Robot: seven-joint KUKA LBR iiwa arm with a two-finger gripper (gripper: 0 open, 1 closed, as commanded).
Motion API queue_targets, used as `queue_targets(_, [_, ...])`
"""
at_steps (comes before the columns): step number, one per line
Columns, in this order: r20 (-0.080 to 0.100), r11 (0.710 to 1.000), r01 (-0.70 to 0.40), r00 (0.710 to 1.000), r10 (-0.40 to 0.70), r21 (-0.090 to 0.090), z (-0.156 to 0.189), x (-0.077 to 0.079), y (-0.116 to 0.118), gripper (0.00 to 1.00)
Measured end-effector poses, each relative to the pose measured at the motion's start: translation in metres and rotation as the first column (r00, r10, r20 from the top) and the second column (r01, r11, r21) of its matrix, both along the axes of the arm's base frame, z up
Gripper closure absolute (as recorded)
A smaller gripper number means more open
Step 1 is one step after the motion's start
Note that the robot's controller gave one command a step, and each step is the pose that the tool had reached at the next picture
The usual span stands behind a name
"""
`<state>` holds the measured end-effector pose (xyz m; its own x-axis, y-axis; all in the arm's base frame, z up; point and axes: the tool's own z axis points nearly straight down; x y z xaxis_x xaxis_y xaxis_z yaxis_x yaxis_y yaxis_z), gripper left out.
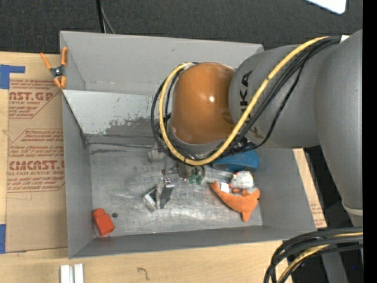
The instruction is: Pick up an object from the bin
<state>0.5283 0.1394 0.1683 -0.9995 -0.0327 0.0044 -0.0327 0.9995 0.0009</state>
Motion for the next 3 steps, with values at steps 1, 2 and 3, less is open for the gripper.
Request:
queue_targets(1, [0.007, 0.91, -0.415, 0.91, 0.415, 0.001, -0.094, -0.005, 0.01, 1.0])
queue_targets(2, [0.007, 0.91, -0.415, 0.91, 0.415, 0.001, -0.094, -0.005, 0.01, 1.0])
queue_targets(3, [0.006, 0.898, -0.439, 0.898, 0.439, 0.001, 0.034, -0.028, 0.054, 1.0])
